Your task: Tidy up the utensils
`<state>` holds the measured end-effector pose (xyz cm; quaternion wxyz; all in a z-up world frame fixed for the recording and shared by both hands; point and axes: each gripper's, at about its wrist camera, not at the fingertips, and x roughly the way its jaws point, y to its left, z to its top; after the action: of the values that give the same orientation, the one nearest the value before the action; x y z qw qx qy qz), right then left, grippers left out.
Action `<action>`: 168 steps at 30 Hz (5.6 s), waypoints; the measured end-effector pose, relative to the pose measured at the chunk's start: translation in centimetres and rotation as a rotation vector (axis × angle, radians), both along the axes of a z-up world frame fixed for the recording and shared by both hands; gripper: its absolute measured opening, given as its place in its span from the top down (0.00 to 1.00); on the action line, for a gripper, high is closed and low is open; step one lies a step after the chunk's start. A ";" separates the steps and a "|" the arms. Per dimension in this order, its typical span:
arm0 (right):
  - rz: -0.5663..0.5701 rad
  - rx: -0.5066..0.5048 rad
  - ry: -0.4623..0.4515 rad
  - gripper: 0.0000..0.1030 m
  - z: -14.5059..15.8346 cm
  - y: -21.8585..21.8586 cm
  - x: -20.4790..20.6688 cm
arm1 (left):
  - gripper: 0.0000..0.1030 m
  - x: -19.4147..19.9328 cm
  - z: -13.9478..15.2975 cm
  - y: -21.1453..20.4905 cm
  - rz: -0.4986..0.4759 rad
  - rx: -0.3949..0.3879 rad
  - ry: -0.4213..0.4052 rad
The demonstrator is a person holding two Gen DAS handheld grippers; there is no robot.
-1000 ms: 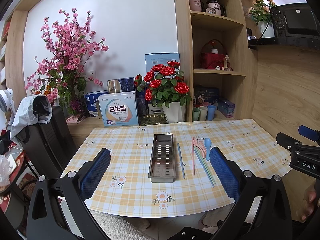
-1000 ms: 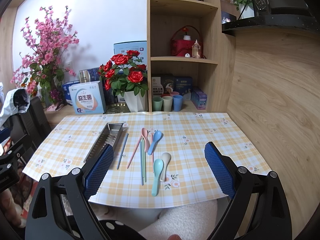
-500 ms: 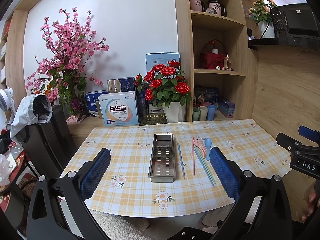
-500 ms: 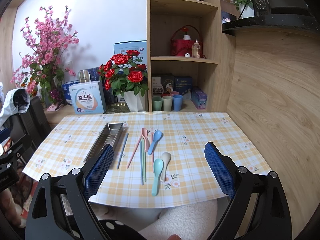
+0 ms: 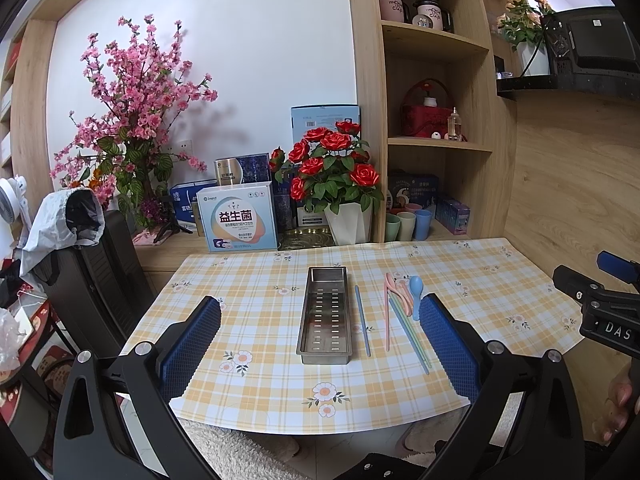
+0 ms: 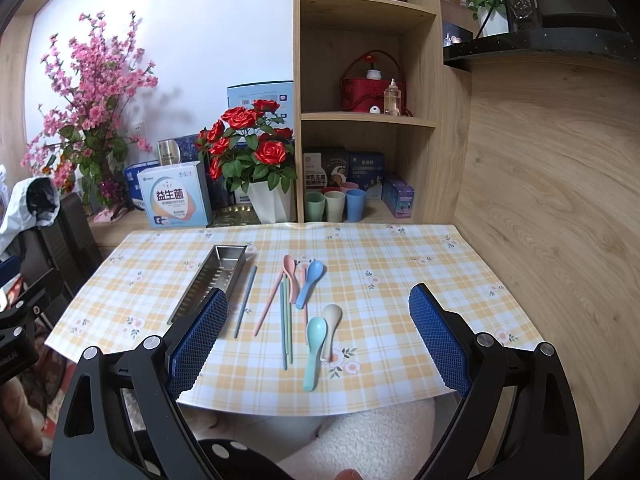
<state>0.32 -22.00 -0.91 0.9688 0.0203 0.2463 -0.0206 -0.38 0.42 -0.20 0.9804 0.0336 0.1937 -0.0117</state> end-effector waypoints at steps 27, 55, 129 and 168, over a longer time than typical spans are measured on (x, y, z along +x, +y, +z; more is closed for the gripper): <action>0.101 0.121 0.086 0.13 -3.0 -1.8 8.8 | 0.07 9.7 -1.8 0.4 -0.101 0.021 0.131; 0.053 0.335 0.385 0.14 -18.0 -6.7 21.9 | 0.83 30.4 -17.8 -6.1 -0.306 -0.120 0.679; 0.144 0.361 0.727 0.73 -24.6 -2.5 21.1 | 0.95 25.4 -19.0 -4.2 -0.279 -0.165 0.625; 0.063 0.436 0.490 0.87 -19.5 -3.7 25.9 | 0.95 31.0 -17.2 5.0 -0.141 -0.299 0.630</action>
<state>26.22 -25.65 -20.43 0.8537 0.2140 0.4711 0.0583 30.66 5.42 -17.41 0.8635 -0.1022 0.4798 -0.1173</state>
